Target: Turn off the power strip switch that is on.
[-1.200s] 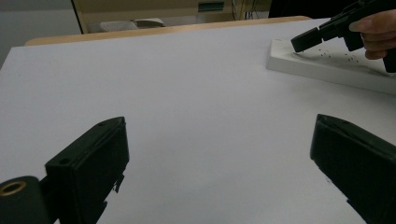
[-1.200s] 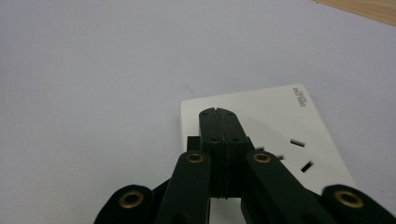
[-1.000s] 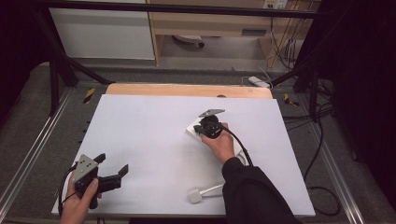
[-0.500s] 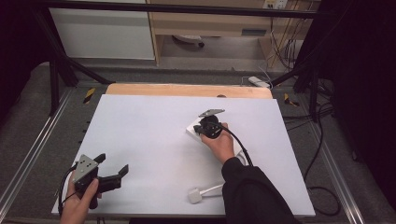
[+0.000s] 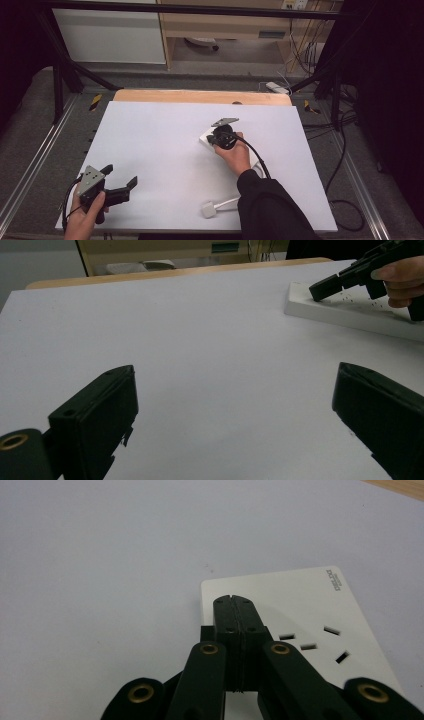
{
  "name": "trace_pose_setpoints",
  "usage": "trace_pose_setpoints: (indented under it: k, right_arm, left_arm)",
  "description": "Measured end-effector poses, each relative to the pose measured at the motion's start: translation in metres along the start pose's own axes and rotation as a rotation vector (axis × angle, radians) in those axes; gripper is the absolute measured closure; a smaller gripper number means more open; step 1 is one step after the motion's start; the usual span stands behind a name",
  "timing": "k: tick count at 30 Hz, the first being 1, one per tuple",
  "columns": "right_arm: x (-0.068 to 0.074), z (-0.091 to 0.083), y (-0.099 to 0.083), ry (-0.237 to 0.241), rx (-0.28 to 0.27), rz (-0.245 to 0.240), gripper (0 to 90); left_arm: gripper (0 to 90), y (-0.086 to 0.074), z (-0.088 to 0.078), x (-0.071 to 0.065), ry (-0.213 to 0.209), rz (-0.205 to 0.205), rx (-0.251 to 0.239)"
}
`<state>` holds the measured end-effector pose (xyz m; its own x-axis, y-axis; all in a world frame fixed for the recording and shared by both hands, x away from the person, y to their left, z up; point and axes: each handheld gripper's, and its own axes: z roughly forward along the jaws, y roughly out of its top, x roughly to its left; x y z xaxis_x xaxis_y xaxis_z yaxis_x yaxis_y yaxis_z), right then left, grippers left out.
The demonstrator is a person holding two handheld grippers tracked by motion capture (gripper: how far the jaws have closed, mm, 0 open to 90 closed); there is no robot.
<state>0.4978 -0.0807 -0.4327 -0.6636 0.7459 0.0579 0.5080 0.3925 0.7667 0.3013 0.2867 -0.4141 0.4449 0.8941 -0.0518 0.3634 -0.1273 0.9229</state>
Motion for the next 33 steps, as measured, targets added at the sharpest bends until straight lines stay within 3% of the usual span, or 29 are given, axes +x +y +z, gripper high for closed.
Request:
trace_pose_setpoints:
  k: [13,33]
  right_arm:
    - [-0.005,-0.014,0.005,-0.002,-0.087,0.011,90.0]
    - [-0.012,-0.033,0.009,0.002,-0.149,0.040,90.0]
  left_arm:
    - [4.4,0.000,0.000,0.000,0.002,0.000,0.000]
    - [4.3,0.000,0.000,0.000,0.004,-0.002,-0.001]
